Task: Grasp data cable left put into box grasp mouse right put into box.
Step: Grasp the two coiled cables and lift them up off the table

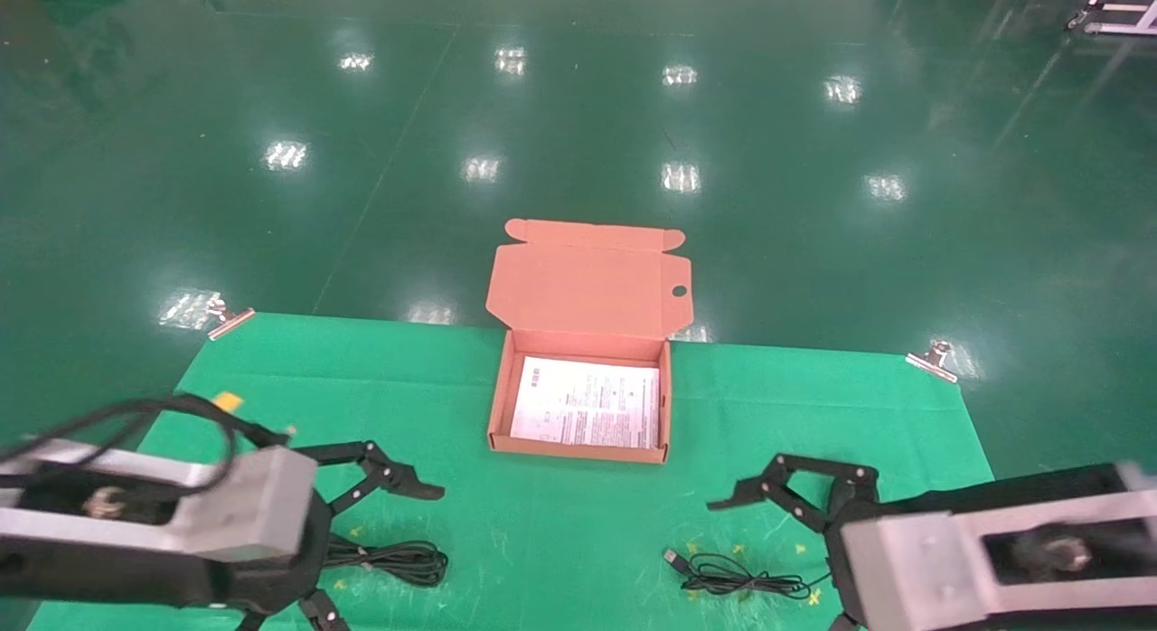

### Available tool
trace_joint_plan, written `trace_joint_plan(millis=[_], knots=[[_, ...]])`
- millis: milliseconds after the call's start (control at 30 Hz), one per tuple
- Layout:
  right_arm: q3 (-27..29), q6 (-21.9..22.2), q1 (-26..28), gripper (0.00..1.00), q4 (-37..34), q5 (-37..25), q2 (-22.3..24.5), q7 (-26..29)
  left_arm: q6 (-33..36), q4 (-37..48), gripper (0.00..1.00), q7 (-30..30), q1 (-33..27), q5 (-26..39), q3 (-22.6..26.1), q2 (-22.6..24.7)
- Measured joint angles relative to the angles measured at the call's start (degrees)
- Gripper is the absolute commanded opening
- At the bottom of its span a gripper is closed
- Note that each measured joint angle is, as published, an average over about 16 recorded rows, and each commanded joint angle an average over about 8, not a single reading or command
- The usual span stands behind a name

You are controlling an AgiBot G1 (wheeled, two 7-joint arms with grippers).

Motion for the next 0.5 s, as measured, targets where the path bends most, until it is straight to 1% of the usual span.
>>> trace_joint_plan(millis=[133, 267, 367, 500], knots=[[-5.45, 0.32, 3.63, 1.00, 0.22, -7.83, -1.94, -2.13, -0.67, -0.27, 1.00, 0.72, -2.30, 6.85, 3.54, 1.96], [-10.38, 1.17, 6.01, 1.00, 0.32, -15.08, -4.13, -3.27, -1.89, -0.48, 1.00, 1.53, -3.75, 13.77, 6.86, 4.18], [-13.38, 2.17, 6.86, 1.00, 0.35, -19.99, -5.70, -3.43, -3.13, -0.58, 1.00, 1.92, -4.10, 18.75, 9.11, 5.89], [-16.30, 4.14, 6.62, 1.00, 0.32, -25.53, -7.40, -2.55, -5.21, -0.63, 1.00, 1.86, -3.61, 24.97, 11.71, 7.99]])
